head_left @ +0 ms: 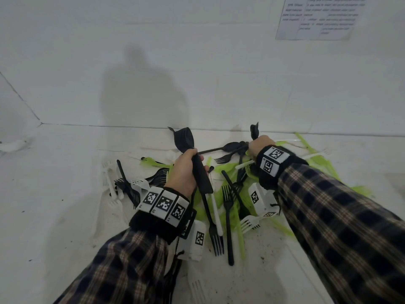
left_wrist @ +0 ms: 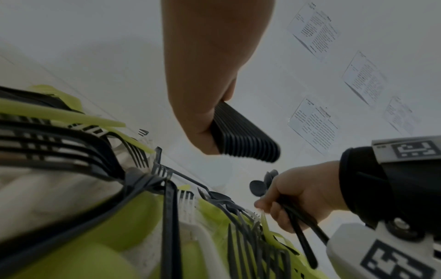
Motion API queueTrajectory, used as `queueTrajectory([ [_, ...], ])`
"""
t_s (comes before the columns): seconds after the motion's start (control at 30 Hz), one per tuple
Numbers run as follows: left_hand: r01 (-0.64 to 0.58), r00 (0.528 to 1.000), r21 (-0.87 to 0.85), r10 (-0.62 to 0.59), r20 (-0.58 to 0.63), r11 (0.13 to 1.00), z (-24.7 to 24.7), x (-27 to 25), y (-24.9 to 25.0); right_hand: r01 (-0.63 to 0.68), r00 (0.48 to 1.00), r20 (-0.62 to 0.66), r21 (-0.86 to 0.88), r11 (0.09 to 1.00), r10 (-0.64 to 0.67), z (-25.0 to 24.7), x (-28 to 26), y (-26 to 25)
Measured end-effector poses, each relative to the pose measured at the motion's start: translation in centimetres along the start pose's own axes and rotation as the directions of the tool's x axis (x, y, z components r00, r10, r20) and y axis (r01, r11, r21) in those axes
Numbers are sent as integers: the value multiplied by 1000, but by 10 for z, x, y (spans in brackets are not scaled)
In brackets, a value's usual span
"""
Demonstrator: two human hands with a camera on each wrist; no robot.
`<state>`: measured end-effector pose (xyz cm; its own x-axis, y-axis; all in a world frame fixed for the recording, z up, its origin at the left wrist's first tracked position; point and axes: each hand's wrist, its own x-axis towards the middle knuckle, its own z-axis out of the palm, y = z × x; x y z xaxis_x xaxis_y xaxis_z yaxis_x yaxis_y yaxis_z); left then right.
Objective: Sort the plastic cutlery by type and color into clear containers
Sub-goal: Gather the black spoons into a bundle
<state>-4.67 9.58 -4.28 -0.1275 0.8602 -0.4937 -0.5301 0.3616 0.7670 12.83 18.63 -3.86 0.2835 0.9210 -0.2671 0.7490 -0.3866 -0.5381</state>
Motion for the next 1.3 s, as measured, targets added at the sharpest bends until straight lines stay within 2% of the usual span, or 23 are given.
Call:
queueTrajectory([
  [0.1, -11, 1000, 17, 11, -2, 1000, 5, -1, -2, 24, 1000, 19, -149, 989, -21, 2, -2, 2],
  [0.23, 2, 1000, 32, -2, -4, 999, 7, -1, -3, 170, 984, 107, -299, 939, -145, 14, -6, -2],
  [0.33, 5, 1000, 34, -5, -4, 999, 7, 0, -4, 213, 977, 88, -316, 925, -195, 23, -12, -1],
  [0.63, 6, 1000, 28, -6, -21, 1000, 6, -3, -3, 215, 976, 105, -311, 926, -192, 29, -12, -3],
  [0.73, -6, 1000, 30, 7, -26, 1000, 5, -4, -2, 189, 978, 140, -248, 950, -157, 27, -11, -6],
  [0.9, -7, 1000, 31, 8, -30, 1000, 4, -5, -2, 102, 988, 114, 4, 995, -101, 13, -11, -11],
  [1.13, -14, 1000, 37, 15, -18, 999, 6, -7, 1, -33, 984, 177, 244, 969, -11, -2, -11, -21],
  [1.3, -20, 1000, 38, 20, -12, 999, 4, -8, 1, 68, 970, 213, 210, 975, -114, -3, -18, -22],
])
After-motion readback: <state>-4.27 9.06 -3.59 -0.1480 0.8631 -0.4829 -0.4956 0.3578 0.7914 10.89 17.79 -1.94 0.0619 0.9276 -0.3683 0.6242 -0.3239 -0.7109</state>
